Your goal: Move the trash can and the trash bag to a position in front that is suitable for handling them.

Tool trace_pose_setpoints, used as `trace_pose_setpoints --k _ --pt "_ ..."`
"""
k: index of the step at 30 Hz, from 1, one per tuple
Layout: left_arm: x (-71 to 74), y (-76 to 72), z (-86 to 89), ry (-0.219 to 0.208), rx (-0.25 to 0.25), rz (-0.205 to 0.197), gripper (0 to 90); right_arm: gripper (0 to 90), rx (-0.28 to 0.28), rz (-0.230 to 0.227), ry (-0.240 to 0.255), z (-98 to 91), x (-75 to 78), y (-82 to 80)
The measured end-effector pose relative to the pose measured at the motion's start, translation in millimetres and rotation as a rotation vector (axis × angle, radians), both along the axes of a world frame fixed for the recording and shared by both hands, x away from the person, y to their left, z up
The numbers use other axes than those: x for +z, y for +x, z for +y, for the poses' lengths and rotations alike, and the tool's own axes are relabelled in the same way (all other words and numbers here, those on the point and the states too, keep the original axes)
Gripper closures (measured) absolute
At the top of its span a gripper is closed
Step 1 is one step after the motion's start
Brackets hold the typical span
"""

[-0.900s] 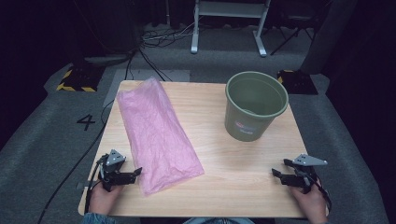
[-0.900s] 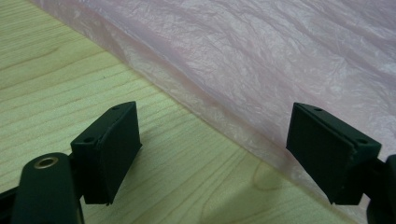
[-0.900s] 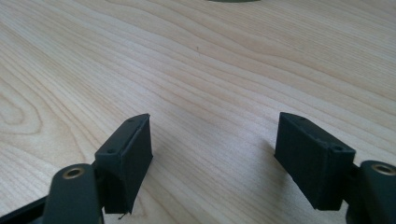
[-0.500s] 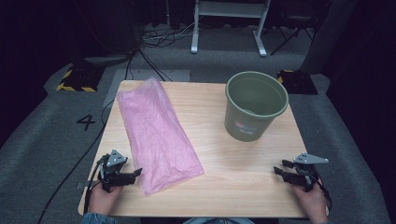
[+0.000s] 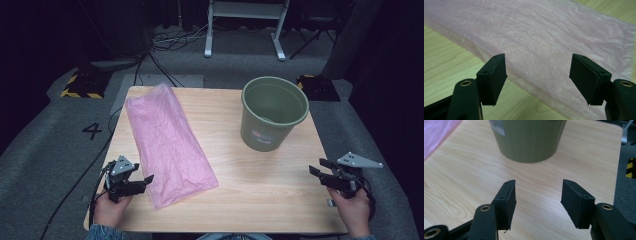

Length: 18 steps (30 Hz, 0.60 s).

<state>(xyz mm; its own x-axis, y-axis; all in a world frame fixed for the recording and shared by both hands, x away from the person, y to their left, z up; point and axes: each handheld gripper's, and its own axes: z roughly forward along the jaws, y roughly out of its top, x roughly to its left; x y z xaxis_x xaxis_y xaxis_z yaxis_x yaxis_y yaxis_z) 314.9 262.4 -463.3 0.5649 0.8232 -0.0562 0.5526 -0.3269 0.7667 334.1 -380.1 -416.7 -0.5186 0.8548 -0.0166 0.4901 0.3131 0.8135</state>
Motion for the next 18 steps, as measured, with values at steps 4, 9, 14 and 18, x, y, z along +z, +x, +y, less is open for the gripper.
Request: trace_pose_setpoints --k 4,9,14,18 --pt "6.8 -3.7 -2.6 0.002 0.017 -0.009 30.7 44.9 0.013 -0.033 0.026 3.0 18.8 5.4" --pt "8.8 -5.8 -6.5 0.037 0.024 0.005 32.0 44.8 0.026 -0.075 -0.005 12.2 43.2 12.9" --pt "7.9 -7.8 -6.2 0.031 0.033 0.016 31.9 44.0 0.047 -0.086 -0.02 20.1 60.8 22.1" --pt "8.8 -9.6 -6.9 0.005 0.013 0.022 30.5 42.3 0.078 -0.059 0.0 26.6 75.9 37.7"
